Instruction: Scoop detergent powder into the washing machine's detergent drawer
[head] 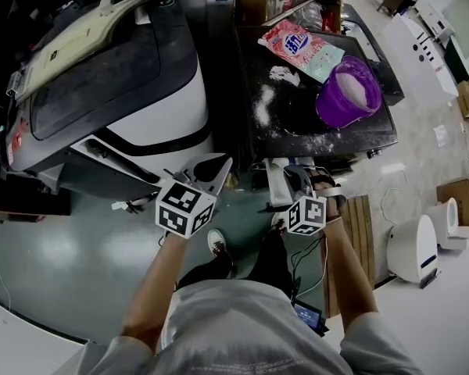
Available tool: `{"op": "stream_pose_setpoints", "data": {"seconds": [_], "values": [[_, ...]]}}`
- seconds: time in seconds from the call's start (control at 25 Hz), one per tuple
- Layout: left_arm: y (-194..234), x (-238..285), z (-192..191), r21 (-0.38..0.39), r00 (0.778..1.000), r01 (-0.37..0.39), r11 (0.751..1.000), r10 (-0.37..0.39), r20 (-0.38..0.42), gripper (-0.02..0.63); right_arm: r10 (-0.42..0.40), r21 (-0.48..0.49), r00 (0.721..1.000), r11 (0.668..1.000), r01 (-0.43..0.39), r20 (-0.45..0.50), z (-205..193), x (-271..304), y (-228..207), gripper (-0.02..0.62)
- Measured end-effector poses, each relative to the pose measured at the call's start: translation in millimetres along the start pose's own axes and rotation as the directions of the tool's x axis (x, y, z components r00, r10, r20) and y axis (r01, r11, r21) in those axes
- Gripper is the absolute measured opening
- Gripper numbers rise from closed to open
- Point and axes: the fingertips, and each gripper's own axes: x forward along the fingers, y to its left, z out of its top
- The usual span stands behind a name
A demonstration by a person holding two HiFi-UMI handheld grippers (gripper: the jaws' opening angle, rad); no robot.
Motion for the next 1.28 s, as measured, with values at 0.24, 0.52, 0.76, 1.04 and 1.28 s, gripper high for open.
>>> {"op": "stream_pose_setpoints", "data": {"seconds": [0.24, 0.52, 0.76, 1.04, 1.28], "values": [[-2, -3, -1, 0.005, 1.0, -0.006, 1.0, 0.006, 0.001, 0.006, -0.033, -0.021, 0.999, 0.999, 0.033, -0.005, 1, -1, -1, 0.012], [-4, -6, 0, 0.007, 1.0, -0.013, 1.0, 0.012, 0.002, 0.006, -0.043, -0.012, 0.999, 0.999, 0.043, -0.005, 1, -2, -2, 0.012], [-7, -8, 0, 0.011, 1.0, -0.013, 1.0, 0.013, 0.001, 0.006, -0.03, 0.087, 1.0, 0.996, 0.029, 0.003, 0, -5, 0, 0.012], [-14, -9, -2, 0.005, 1.0, 0.0, 1.0, 0.0, -0.006, 0.006, 0.008, 0.449, 0.994, 0.892, -0.056, 0.107, -2, -15, -7, 0.012], [-19, -13, 3, 0.003, 1.0, 0.014, 1.0, -0.014, -0.012, 0.006, -0.029, 0.821, 0.951, 0.514, -0.25, 0.309, -8, -35, -15, 0.012]]}}
